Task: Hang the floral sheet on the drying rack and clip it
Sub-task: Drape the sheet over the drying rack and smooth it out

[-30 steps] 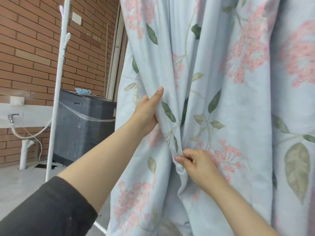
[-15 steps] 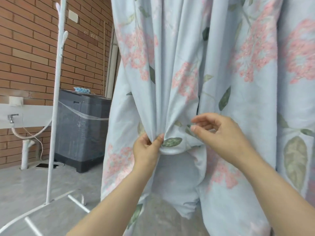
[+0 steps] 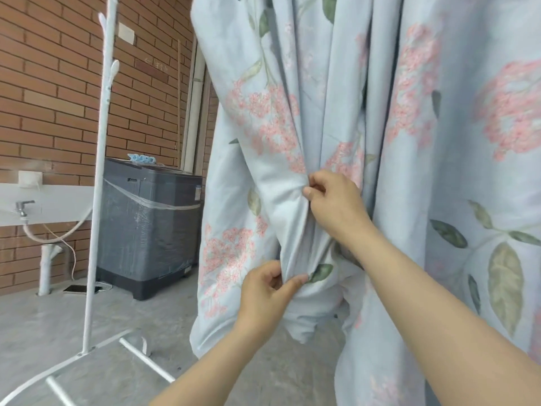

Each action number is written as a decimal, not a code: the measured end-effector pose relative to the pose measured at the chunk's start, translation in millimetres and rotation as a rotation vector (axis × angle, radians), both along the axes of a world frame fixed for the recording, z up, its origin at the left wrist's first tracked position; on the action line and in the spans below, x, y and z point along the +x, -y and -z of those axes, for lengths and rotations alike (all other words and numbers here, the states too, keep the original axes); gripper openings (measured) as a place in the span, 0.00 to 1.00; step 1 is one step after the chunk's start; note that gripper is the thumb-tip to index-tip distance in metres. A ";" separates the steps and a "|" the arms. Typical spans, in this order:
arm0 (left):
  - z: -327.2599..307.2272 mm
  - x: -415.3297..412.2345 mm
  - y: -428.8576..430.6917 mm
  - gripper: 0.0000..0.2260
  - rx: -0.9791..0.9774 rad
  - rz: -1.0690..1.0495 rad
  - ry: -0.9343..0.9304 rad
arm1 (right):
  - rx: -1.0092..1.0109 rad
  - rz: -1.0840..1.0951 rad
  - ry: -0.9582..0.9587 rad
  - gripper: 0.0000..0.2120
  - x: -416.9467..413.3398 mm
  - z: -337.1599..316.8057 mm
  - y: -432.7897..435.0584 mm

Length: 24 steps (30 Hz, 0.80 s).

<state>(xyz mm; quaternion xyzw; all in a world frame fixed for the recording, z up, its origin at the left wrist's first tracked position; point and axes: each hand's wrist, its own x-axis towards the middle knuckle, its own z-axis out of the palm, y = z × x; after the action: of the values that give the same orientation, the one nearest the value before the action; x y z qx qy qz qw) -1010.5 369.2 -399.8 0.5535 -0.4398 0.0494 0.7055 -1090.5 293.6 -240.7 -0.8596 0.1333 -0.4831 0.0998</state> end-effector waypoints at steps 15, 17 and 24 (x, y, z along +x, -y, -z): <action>-141.2 41.8 -34.6 0.18 -0.235 0.440 -0.370 | 0.923 -0.796 0.022 0.11 -36.0 9.4 31.1; -152.4 43.8 -38.0 0.23 -0.296 0.485 -0.512 | 0.917 -0.790 0.015 0.11 -36.9 9.7 30.9; -154.1 66.5 -35.1 0.13 -0.370 0.769 -0.607 | 0.872 -0.683 0.021 0.12 -36.2 10.9 33.0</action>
<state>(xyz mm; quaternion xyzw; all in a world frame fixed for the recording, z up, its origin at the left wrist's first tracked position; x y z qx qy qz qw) -944.0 404.3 -245.7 0.2077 -0.3707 -0.2990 0.8544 -1126.7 260.5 -251.5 -0.7281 0.0338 -0.3320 0.5988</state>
